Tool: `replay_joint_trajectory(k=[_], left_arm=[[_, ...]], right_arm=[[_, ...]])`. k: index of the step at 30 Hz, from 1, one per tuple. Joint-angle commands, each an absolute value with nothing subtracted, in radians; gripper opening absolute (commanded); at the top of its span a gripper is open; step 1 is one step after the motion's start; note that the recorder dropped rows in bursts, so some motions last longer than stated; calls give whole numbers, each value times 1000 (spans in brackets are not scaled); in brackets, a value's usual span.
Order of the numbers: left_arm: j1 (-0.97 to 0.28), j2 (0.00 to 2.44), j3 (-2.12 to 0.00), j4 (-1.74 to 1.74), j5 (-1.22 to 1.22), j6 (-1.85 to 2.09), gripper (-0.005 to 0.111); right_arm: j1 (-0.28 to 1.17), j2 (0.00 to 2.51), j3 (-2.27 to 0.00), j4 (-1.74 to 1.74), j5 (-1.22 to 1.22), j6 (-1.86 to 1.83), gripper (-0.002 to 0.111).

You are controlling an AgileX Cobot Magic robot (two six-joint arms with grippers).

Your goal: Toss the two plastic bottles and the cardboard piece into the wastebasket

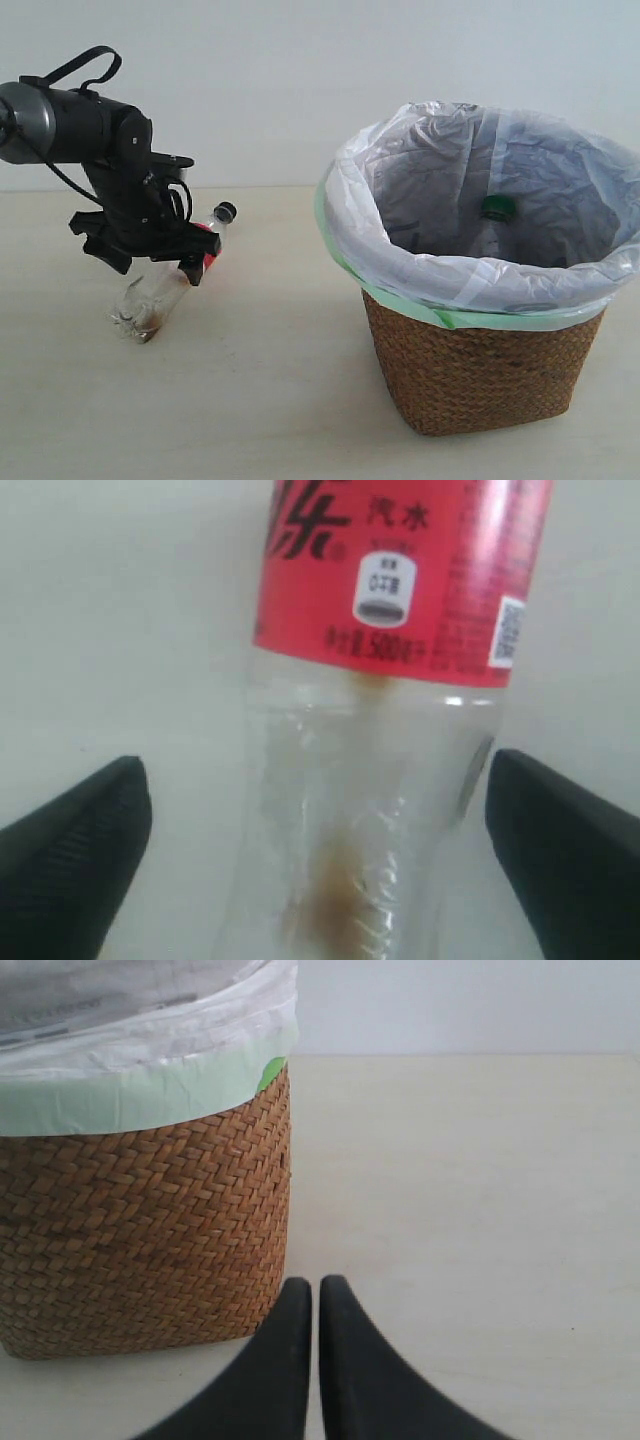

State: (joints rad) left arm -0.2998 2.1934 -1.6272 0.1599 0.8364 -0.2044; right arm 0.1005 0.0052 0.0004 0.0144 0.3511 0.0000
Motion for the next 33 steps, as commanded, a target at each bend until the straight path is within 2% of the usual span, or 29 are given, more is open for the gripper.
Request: replay_joint_trajectory(k=[1, 9, 12, 14, 18, 25, 30, 33], left_arm=[[-300, 2216, -1629, 169, 830, -178, 84], [-300, 2245, -1629, 171, 816, -137, 84], [-300, 2245, -1629, 180, 812, -137, 79], [-300, 2245, -1629, 195, 804, -137, 69], [-300, 2245, -1629, 201, 787, -137, 42], [-300, 2245, -1629, 199, 798, -151, 4], [-300, 2242, -1629, 194, 892, -205, 4], [-300, 2198, -1589, 177, 862, -210, 4]], right_arm=[[102, 0, 0, 13, 342, 0, 0], [102, 0, 0, 13, 342, 0, 0], [102, 0, 0, 13, 342, 0, 0], [102, 0, 0, 13, 342, 0, 0], [102, 0, 0, 13, 342, 0, 0], [102, 0, 0, 13, 342, 0, 0], [102, 0, 0, 13, 342, 0, 0], [102, 0, 0, 13, 342, 0, 0]])
